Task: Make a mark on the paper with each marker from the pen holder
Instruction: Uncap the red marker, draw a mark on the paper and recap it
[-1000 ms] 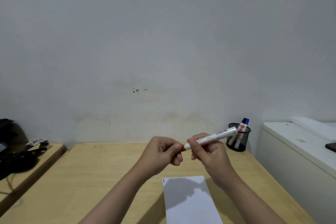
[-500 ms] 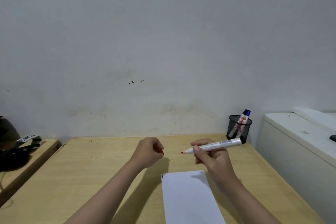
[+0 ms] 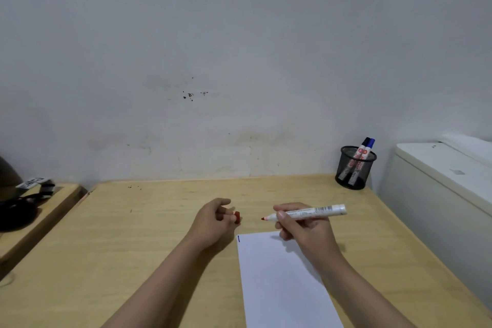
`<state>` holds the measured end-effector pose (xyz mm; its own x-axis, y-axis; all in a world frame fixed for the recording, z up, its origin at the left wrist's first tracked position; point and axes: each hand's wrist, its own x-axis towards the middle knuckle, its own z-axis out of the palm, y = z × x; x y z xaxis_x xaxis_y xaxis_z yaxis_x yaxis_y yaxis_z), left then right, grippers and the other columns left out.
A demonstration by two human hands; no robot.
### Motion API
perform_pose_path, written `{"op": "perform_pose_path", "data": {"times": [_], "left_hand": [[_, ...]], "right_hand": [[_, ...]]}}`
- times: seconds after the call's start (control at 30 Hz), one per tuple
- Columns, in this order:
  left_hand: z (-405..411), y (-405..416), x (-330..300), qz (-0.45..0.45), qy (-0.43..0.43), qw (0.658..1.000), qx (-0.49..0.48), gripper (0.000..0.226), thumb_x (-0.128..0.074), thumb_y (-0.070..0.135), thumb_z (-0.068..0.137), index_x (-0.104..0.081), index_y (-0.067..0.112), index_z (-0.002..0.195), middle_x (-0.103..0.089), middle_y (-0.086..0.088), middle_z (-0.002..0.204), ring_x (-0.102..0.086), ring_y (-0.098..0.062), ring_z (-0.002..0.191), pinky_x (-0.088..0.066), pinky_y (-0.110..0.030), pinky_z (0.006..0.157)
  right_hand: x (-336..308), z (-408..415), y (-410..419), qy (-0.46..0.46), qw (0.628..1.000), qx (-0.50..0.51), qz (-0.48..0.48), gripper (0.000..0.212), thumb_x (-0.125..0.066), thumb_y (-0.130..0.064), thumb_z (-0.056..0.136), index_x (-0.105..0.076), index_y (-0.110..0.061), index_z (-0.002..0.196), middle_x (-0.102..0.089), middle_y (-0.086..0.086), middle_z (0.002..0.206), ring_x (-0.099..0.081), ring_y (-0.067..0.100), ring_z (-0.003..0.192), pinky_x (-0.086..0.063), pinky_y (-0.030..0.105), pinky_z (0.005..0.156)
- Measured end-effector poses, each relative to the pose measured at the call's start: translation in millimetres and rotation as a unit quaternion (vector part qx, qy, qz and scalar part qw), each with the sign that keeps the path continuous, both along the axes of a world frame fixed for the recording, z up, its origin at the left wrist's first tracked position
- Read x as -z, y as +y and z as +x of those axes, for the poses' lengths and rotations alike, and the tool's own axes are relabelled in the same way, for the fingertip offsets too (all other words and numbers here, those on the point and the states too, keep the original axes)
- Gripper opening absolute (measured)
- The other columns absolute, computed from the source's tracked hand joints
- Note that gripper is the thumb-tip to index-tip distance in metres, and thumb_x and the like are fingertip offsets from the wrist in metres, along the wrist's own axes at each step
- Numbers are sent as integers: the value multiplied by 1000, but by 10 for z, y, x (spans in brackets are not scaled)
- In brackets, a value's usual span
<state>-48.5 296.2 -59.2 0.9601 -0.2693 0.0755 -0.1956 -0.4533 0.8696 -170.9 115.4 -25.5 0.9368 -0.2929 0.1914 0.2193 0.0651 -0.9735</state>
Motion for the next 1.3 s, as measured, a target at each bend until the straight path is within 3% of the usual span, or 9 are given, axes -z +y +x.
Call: {"op": "perform_pose_path", "data": {"times": [0.07, 0.2, 0.4, 0.6, 0.83, 1.0, 1.13, 1.2, 1.3], "left_hand": [[-128, 56, -20, -21, -13, 1000, -3, 23, -65, 12, 83, -60, 18, 104, -68, -6, 93, -64, -14, 87, -50, -23, 80], [-501, 157, 0, 3, -23, 999, 32, 19, -77, 27, 69, -66, 24, 86, -69, 2, 84, -62, -8, 73, -49, -14, 64], [-583, 185, 105, 96, -104, 989, 39, 27, -80, 45, 57, -64, 28, 70, -63, 10, 81, -56, -6, 77, -48, -30, 77], [-572, 215, 171, 105, -141, 983, 52, 30, -75, 53, 58, -68, 28, 74, -60, 14, 80, -58, -3, 78, -48, -42, 85], [-559, 225, 157, 123, -139, 980, 66, 30, -75, 51, 63, -70, 29, 83, -60, 15, 87, -56, 0, 85, -47, -41, 89], [-559, 229, 154, 124, -144, 979, 70, 29, -74, 52, 64, -71, 29, 83, -59, 15, 86, -57, -2, 85, -47, -40, 89], [-556, 228, 163, 120, -153, 978, 74, 27, -74, 51, 65, -71, 29, 80, -59, 14, 84, -57, -2, 84, -45, -40, 90], [-551, 227, 171, 115, -154, 979, 74, 27, -74, 51, 64, -71, 28, 78, -59, 14, 84, -58, -2, 83, -45, -41, 90], [-544, 228, 185, 106, -152, 980, 72, 30, -72, 54, 61, -71, 29, 77, -60, 14, 83, -58, -3, 82, -47, -43, 87]], "right_hand": [[17, 16, 45, 11, 1000, 4, -2, 8, -71, -11, 80, -74, -16, 86, -72, 2, 66, -60, 15, 57, -52, 32, 59], [43, 90, 146, 37, 999, 13, -2, 8, -73, -14, 77, -75, -17, 84, -72, 3, 68, -62, 15, 60, -54, 35, 58], [190, 352, 384, 111, 993, -7, -25, 7, -68, -11, 79, -73, -15, 76, -67, 3, 62, -60, 14, 56, -50, 30, 51], [363, 343, 414, 106, 991, 11, -76, 11, -62, -4, 79, -70, -11, 73, -68, -3, 61, -63, 8, 58, -49, 25, 47], [417, 370, 408, 90, 988, 17, -121, 11, -63, -6, 78, -69, -11, 71, -69, -6, 57, -67, 15, 62, -53, 29, 51], [463, 397, 398, 86, 986, 20, -143, 10, -64, -9, 78, -69, -14, 71, -71, 5, 70, -70, 20, 75, -57, 30, 59], [459, 394, 411, 84, 983, 24, -163, 7, -64, -10, 78, -68, -9, 73, -71, 13, 74, -66, 15, 63, -54, 29, 57], [452, 402, 418, 84, 982, 25, -170, 8, -63, -10, 78, -67, -5, 73, -70, 17, 73, -64, 22, 60, -53, 34, 56], [451, 417, 419, 92, 980, 24, -176, 8, -62, -10, 76, -65, -4, 72, -68, 13, 67, -58, 15, 53, -50, 31, 54]]}}
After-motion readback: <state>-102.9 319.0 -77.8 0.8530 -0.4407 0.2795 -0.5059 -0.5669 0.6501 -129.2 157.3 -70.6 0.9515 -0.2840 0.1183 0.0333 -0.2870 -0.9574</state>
